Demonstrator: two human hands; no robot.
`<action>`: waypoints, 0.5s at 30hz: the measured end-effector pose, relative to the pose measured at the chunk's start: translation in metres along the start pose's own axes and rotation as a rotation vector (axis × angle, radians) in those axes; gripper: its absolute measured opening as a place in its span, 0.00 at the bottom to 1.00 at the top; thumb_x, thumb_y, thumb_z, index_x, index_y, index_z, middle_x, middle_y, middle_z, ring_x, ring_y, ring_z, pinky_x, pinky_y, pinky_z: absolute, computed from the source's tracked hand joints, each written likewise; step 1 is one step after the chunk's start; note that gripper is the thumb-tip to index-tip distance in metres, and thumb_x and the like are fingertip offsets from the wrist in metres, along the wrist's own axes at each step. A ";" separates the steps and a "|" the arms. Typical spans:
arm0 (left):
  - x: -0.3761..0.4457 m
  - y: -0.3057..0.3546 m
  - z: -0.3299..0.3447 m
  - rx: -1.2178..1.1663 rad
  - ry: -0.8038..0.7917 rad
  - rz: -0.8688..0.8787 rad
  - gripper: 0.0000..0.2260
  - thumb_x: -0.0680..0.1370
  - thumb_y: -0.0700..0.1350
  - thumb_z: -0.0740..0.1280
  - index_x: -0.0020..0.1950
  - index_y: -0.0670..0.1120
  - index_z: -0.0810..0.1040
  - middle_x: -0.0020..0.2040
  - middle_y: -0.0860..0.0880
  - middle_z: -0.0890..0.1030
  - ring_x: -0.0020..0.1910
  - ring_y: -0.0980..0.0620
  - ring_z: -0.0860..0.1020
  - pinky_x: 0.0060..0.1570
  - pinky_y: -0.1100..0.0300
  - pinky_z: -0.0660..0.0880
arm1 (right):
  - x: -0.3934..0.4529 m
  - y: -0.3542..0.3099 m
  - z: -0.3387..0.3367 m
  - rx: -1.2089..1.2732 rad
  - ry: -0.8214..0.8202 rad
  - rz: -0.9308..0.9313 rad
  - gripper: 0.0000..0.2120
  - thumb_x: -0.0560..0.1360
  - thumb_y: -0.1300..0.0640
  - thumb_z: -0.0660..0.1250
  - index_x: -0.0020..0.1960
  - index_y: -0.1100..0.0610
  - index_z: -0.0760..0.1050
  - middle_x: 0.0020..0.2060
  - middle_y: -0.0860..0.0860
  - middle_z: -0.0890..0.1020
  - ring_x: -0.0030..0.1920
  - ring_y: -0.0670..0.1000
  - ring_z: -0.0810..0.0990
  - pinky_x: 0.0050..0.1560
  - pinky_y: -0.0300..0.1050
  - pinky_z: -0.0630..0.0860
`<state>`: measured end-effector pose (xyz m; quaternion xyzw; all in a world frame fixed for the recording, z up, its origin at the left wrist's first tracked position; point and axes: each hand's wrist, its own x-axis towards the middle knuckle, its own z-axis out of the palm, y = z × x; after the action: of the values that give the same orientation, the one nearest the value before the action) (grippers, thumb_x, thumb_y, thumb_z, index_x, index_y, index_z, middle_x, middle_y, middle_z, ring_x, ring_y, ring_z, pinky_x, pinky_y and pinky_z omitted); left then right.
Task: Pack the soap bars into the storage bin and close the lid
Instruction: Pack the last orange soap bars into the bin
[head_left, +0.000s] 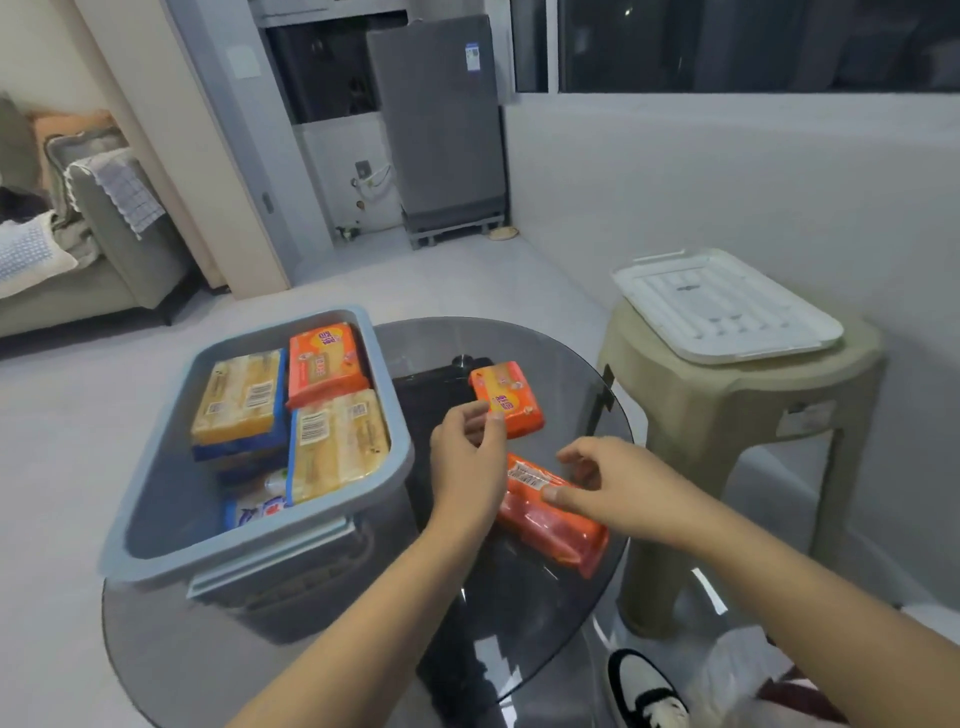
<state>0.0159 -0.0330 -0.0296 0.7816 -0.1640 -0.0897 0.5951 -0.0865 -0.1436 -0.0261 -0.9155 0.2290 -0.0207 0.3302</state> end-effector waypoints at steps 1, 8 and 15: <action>0.006 -0.006 0.004 0.024 0.023 -0.038 0.13 0.79 0.49 0.62 0.62 0.48 0.73 0.63 0.46 0.75 0.56 0.54 0.75 0.54 0.61 0.71 | 0.001 0.001 0.003 -0.035 -0.021 0.015 0.33 0.67 0.37 0.68 0.67 0.51 0.69 0.61 0.50 0.76 0.58 0.49 0.76 0.58 0.46 0.74; 0.042 -0.021 0.025 0.132 0.027 -0.234 0.26 0.77 0.55 0.62 0.72 0.43 0.66 0.70 0.43 0.69 0.67 0.44 0.70 0.64 0.50 0.68 | 0.012 -0.001 0.022 -0.148 -0.086 0.097 0.36 0.57 0.32 0.71 0.58 0.50 0.71 0.51 0.49 0.76 0.51 0.51 0.76 0.51 0.48 0.76; 0.066 -0.026 0.036 0.191 -0.059 -0.318 0.25 0.74 0.61 0.62 0.61 0.43 0.76 0.62 0.41 0.76 0.60 0.41 0.75 0.63 0.44 0.71 | 0.022 0.010 0.013 -0.110 -0.030 0.161 0.31 0.56 0.36 0.73 0.52 0.50 0.69 0.50 0.49 0.76 0.48 0.50 0.76 0.43 0.44 0.75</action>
<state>0.0690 -0.0836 -0.0609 0.8478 -0.0635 -0.1896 0.4912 -0.0687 -0.1518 -0.0445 -0.9111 0.2976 0.0324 0.2835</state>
